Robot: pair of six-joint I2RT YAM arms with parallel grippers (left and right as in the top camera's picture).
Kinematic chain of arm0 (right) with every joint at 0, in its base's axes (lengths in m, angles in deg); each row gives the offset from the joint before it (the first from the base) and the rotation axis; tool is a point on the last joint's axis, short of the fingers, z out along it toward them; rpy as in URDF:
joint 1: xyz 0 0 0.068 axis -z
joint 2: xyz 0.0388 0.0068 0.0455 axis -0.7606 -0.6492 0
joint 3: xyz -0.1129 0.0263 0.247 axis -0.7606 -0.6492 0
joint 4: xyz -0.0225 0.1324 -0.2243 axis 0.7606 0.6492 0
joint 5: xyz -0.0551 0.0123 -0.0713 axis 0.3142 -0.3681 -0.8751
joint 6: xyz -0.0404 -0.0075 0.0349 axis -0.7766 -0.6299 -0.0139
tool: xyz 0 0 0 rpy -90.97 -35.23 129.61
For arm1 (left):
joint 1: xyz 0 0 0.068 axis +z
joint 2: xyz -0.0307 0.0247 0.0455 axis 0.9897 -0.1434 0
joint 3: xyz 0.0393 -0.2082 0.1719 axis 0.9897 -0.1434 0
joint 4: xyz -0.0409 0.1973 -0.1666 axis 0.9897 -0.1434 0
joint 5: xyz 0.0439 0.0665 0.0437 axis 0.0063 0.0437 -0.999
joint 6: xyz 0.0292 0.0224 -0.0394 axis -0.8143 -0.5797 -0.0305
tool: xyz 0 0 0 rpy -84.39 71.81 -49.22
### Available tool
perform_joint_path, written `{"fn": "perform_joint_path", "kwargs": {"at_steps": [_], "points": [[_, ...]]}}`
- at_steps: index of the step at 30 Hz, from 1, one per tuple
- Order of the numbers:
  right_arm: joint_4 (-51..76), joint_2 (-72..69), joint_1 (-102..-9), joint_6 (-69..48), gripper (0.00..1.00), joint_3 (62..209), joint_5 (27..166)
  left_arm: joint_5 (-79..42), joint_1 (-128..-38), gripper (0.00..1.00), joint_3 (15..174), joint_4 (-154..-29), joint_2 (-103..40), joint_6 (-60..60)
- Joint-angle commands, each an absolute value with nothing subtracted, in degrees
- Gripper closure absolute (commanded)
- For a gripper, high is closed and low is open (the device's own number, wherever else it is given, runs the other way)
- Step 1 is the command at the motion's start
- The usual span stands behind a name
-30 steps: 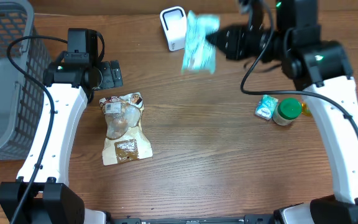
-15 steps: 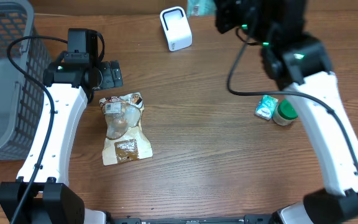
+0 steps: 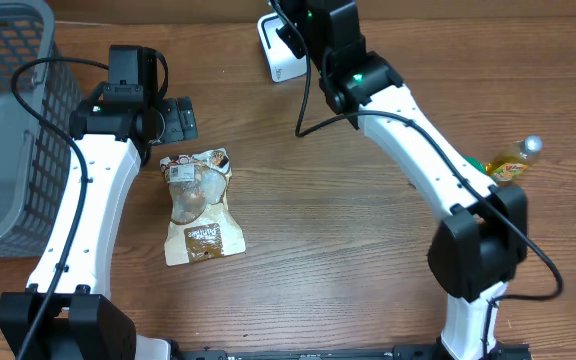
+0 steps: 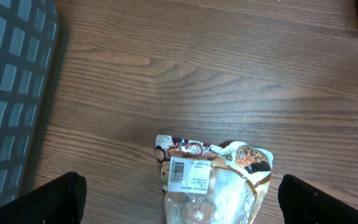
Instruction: Scan the item barcode
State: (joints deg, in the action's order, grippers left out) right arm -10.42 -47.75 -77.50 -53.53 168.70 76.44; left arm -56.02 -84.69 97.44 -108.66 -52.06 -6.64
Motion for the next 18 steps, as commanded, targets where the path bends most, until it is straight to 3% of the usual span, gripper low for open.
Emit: {"fn": "perform_joint_path", "kwargs": {"at_steps": [1,18], "points": [[-14.66,-50.83,-77.31,-54.86,0.96,169.73,72.72,-56.78,-84.39,0.00,97.86,-108.56,-51.63,-7.30],[-28.76,-64.07,-77.42,-54.86,0.96,169.73,66.18,-56.80,-84.39,0.00,97.86,-108.56,-51.63,-7.32]]}}
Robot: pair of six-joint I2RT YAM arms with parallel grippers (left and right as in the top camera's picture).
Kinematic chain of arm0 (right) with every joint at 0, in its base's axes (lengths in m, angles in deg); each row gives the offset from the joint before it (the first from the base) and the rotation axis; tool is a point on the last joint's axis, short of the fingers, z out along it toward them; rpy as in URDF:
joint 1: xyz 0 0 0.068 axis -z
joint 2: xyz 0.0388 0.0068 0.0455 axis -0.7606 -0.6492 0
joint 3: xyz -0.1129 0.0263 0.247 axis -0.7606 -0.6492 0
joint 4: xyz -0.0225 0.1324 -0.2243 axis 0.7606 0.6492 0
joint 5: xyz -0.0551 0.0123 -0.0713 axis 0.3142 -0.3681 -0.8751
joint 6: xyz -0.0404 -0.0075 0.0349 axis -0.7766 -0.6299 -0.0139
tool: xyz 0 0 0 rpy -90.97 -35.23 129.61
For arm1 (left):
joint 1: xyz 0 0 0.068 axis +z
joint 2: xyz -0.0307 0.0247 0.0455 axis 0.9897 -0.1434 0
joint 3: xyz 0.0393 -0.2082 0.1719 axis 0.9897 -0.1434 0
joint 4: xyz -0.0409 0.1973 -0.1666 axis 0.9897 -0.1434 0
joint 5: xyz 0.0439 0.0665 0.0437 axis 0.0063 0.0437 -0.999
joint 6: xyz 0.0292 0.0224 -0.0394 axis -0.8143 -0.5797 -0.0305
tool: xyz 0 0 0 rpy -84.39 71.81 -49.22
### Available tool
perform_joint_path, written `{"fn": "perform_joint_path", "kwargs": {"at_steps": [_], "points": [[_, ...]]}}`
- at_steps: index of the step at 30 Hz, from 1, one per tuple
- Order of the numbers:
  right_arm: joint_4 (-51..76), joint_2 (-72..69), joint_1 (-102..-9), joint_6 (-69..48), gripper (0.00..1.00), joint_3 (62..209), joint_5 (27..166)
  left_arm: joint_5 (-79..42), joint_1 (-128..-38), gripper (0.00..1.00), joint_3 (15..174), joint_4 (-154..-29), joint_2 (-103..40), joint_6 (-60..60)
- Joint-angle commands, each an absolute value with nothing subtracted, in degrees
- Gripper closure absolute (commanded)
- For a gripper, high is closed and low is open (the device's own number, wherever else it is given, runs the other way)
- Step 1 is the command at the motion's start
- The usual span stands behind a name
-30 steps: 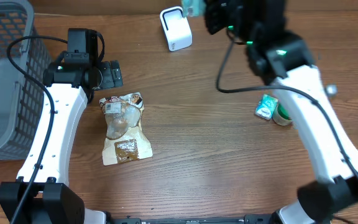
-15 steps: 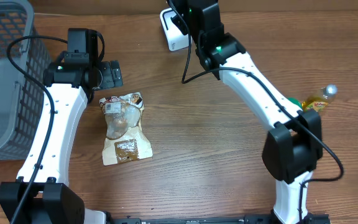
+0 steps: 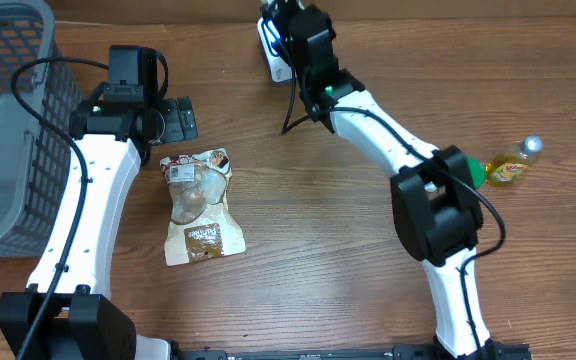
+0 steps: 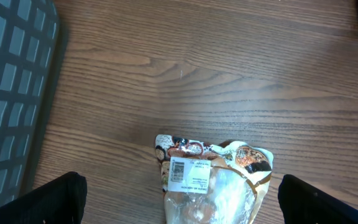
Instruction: Scan the item barcode
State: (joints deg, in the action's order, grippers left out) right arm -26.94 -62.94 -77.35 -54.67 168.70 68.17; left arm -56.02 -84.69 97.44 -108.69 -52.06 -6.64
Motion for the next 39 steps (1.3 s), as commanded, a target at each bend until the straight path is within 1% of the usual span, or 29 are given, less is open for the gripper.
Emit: {"fn": "perform_joint_path", "kwargs": {"at_steps": [1,3,6,8,11,14,19,33,39], "points": [[-29.39,-64.36,-77.44,-54.89,0.96,169.73,66.18,-56.80,-84.39,0.00,97.86,-108.56,-51.63,-7.32],[-30.07,-64.91,-77.50,-56.13,0.96,169.73,67.34,-56.80,-84.39,0.00,97.86,-108.56,-51.63,-7.32],[-30.88,-66.13,-77.99,-64.22,0.96,169.73,67.98,-56.78,-84.39,0.01,97.86,-108.56,-51.63,-7.32],[-33.37,-67.20,-78.07,-71.00,0.96,169.73,67.41,-56.80,-84.39,0.00,97.86,-108.56,-51.63,-7.32],[-38.79,-68.12,-78.07,-75.80,0.96,169.71,67.41,-56.78,-84.39,0.01,97.86,-108.56,-51.63,-7.32],[-43.97,-68.42,-77.79,-76.07,0.96,169.73,68.59,-56.80,-84.39,0.01,97.86,-108.56,-51.63,-7.32],[-44.43,-69.19,-77.79,-77.42,0.96,169.73,73.46,-56.80,-84.39,0.00,97.86,-108.56,-51.63,-7.32],[-47.82,-75.46,-77.53,-78.08,0.96,169.73,73.68,-56.78,-84.39,0.00,97.86,-108.56,-51.63,-7.32],[-46.13,-75.68,-77.53,-70.40,0.96,169.73,73.44,-56.78,-84.39,0.00,97.86,-108.56,-51.63,-7.32]]}}
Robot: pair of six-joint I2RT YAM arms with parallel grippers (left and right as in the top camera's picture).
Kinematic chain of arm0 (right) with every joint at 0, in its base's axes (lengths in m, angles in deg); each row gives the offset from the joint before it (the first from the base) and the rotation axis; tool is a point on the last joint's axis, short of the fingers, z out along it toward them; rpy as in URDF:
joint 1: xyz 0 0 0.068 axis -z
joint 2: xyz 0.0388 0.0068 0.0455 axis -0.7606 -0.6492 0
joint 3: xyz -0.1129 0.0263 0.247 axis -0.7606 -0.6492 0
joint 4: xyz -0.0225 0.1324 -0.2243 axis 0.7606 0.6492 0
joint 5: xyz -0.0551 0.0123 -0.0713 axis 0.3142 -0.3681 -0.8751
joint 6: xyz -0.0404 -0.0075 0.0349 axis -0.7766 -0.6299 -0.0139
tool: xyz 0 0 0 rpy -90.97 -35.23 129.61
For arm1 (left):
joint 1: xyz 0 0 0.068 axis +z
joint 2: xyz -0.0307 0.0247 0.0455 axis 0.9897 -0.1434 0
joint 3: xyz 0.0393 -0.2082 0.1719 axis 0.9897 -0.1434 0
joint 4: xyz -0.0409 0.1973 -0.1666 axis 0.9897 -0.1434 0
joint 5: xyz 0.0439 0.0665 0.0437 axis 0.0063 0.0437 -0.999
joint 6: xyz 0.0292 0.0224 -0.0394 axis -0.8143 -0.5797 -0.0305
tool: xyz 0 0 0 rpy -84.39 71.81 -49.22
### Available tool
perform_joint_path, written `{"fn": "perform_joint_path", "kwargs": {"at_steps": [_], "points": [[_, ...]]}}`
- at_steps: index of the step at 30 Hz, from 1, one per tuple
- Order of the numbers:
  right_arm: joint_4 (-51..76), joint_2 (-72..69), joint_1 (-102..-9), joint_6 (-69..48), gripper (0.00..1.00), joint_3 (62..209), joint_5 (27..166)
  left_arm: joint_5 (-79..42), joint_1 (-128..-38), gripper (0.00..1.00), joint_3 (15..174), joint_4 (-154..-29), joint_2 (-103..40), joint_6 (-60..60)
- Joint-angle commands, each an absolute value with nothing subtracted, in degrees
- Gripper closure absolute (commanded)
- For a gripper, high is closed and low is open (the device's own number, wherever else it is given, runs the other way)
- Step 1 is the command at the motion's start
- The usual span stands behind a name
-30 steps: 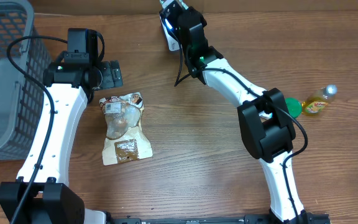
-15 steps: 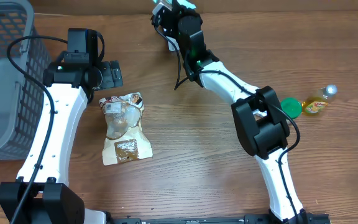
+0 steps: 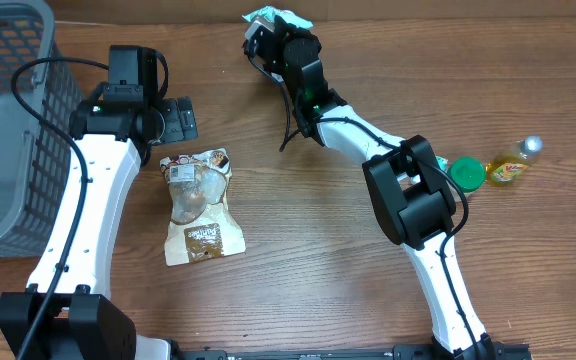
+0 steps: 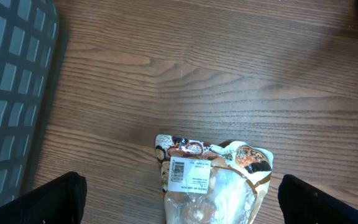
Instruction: Scan the item barcode
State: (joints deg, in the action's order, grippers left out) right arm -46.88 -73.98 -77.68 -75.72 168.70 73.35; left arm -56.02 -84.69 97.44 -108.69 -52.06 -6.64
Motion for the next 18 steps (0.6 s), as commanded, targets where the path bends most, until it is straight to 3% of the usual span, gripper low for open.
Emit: {"fn": "perform_joint_path", "kwargs": {"at_steps": [1,9,18], "points": [[-46.13,-75.68,-77.53,-70.36,0.96,169.73,73.44,-56.80,-84.39,0.00,97.86,-108.56,-51.63,-7.32],[-44.71,-75.68,-77.66,-70.30,0.96,169.73,73.40,-56.80,-84.39,0.00,97.86,-108.56,-51.63,-7.32],[-37.87,-75.33,-77.92,-56.90,0.96,169.73,67.54,-56.78,-84.39,0.01,97.86,-108.56,-51.63,-7.32]]}}
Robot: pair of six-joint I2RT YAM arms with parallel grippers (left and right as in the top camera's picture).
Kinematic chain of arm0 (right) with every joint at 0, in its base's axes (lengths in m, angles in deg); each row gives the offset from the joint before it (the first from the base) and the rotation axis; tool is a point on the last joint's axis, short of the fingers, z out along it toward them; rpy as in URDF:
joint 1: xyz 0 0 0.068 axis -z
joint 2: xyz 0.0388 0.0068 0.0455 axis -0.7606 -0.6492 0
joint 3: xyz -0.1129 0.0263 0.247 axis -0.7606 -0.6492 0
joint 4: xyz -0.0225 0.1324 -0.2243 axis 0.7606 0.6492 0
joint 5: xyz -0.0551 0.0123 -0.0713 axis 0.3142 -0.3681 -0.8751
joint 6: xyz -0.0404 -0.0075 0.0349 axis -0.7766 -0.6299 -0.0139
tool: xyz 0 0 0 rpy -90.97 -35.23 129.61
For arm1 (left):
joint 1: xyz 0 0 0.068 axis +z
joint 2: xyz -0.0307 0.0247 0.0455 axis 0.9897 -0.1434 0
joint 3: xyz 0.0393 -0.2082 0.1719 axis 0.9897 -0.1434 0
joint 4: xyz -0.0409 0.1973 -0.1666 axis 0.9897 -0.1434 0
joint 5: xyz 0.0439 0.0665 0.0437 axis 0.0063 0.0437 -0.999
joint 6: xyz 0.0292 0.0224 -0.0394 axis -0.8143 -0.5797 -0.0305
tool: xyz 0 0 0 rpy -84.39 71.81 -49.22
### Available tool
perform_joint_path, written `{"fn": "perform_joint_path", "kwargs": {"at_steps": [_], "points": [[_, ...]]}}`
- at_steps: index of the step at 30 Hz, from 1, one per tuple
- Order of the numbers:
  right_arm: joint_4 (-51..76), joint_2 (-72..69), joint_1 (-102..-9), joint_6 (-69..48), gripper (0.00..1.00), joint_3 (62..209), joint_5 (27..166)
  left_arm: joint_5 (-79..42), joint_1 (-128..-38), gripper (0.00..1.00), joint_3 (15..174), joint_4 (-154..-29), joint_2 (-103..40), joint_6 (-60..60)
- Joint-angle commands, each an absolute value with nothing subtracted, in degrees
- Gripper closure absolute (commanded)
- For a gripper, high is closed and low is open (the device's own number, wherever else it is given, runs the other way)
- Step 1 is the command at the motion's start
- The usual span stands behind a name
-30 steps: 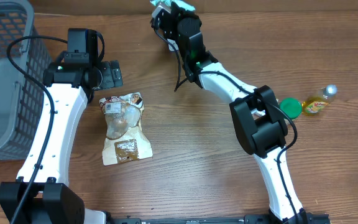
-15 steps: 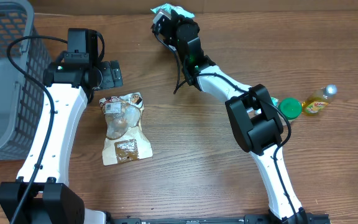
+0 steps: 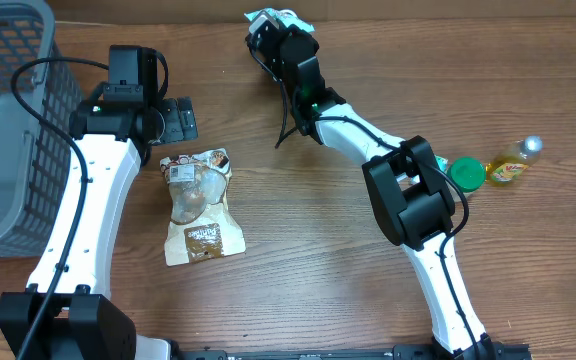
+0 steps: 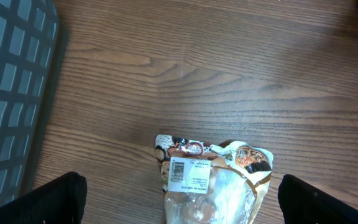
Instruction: Scan the item barcode
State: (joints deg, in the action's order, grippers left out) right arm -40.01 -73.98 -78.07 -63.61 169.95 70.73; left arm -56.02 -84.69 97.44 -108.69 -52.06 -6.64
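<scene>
A brown and clear snack packet [image 3: 200,205] lies flat on the wooden table, its white barcode label [image 3: 179,171] facing up. In the left wrist view the packet [image 4: 213,186] and label [image 4: 188,174] sit at the bottom centre. My left gripper [image 4: 182,202] hangs open above the packet's top end, its black fingertips [image 4: 58,199] far apart and nothing between them. My right gripper [image 3: 276,35] is stretched to the table's far edge, next to a white and teal thing [image 3: 273,16]. Whether its jaws are closed is hidden.
A grey mesh basket [image 3: 3,120] fills the far left and shows as grey bars [image 4: 11,93] in the left wrist view. A green lid [image 3: 466,173] and a small yellow bottle [image 3: 511,165] lie at the right, beside the right arm's base link.
My right gripper has shifted slightly at the table's far edge. The left arm and the snack packet have not moved.
My right gripper first stood over a white box at the back of the table. Then it was farther back over that box. Later the arm was stretched to the far edge with a white and teal thing beside it. The left gripper stayed open over the packet throughout.
</scene>
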Motion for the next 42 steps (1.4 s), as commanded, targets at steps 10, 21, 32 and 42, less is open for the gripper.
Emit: {"fn": "perform_joint_path", "kwargs": {"at_steps": [10,21,32,42], "points": [[-37.72,-68.97,-78.27,-56.88,0.96,169.73,67.85,-56.78,-84.39,0.01,97.86,-108.56,-51.63,-7.32],[-24.89,-56.82,-78.27,-52.77,0.96,169.73,68.22,-56.80,-84.39,0.00,97.86,-108.56,-51.63,-7.32],[9.97,-39.88,-75.10,-32.07,0.96,169.73,80.59,-56.80,-84.39,0.00,97.86,-108.56,-51.63,-7.32],[38.54,-35.64,-71.69,-22.54,0.96,169.66,91.30,-56.80,-84.39,0.01,97.86,-108.56,-51.63,-7.32]]}}
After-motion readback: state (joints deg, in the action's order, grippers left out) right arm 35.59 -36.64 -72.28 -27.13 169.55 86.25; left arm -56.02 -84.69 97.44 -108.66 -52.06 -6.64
